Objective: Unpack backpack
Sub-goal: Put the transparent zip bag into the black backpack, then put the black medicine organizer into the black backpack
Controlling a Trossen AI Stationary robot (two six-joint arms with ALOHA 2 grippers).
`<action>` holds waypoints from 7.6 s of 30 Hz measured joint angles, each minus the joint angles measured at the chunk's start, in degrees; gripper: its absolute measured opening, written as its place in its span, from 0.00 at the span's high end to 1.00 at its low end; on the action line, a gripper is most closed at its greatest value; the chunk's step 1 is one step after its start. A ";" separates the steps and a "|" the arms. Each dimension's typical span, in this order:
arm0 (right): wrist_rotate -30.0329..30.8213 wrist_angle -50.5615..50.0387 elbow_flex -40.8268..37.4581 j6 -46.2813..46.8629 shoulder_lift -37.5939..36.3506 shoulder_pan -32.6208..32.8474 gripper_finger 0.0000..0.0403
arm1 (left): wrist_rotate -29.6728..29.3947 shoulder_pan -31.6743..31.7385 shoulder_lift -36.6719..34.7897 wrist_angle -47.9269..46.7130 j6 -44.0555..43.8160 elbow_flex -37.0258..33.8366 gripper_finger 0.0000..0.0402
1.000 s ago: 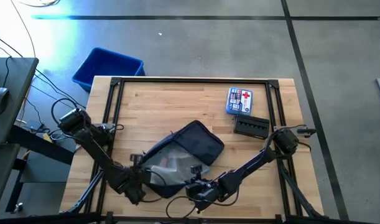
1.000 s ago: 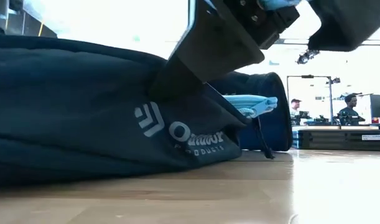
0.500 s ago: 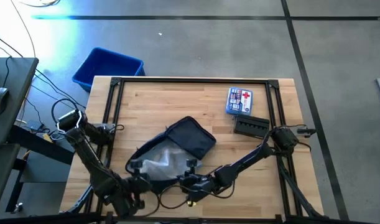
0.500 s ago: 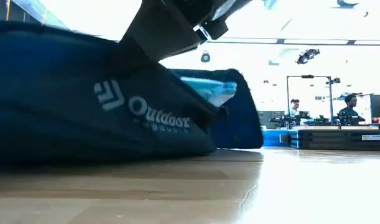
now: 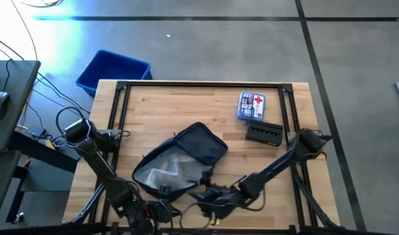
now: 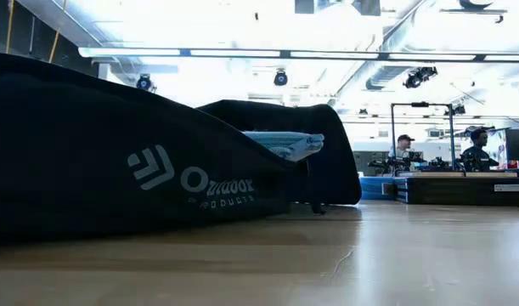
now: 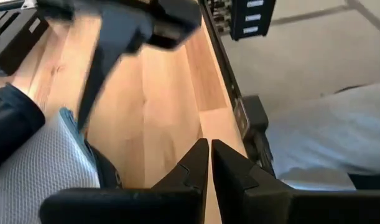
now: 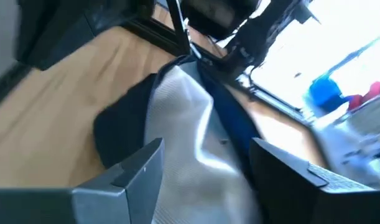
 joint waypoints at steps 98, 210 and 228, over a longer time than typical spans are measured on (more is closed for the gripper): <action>17.08 -24.54 5.64 24.09 7.21 10.53 1.00 | 18.19 23.57 15.22 24.51 10.51 -10.71 1.00; -17.36 -65.53 -33.05 65.11 -32.54 -47.63 0.99 | -6.55 13.14 -15.61 4.71 -4.59 -23.41 1.00; -19.18 -51.25 -52.39 56.66 -30.84 -56.41 1.00 | 12.00 15.67 5.88 29.13 12.74 -15.33 1.00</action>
